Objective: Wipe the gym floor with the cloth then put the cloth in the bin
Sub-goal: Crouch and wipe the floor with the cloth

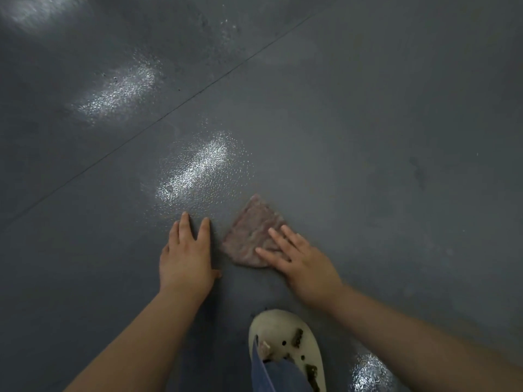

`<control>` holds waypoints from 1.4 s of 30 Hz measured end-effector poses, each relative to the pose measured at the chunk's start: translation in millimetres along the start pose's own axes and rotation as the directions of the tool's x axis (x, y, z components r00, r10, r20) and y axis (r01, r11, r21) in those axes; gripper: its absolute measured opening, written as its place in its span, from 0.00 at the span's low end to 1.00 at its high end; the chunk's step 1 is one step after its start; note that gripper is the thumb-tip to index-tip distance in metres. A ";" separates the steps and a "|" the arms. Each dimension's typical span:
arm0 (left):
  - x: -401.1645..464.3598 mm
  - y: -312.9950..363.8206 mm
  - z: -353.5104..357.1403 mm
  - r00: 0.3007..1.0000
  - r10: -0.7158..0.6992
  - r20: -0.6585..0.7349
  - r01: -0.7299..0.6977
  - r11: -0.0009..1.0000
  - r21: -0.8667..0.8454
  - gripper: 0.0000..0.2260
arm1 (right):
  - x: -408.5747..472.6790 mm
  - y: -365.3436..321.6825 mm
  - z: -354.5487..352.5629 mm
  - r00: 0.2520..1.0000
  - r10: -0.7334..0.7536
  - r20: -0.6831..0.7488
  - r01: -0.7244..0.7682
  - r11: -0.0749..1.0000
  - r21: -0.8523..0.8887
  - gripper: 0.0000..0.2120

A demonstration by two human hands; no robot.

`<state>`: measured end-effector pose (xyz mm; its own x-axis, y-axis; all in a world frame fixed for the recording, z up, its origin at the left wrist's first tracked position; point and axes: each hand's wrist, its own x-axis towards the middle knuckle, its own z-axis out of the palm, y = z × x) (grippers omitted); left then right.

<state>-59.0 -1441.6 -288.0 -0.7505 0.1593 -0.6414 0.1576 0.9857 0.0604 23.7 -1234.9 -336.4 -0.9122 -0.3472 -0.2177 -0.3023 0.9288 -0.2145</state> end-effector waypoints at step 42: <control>9.8 71.2 -10.3 0.959 0.255 0.125 -0.272 0.951 0.146 0.36 | 32.1 100.4 -38.0 0.591 0.807 -0.028 -0.774 0.576 0.263 0.26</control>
<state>-61.7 -1369.2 -282.1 -0.5994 0.3966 -0.6953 0.4476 0.8862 0.1197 -46.5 -1147.9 -328.8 -0.7902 0.5476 -0.2752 0.6048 0.7693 -0.2058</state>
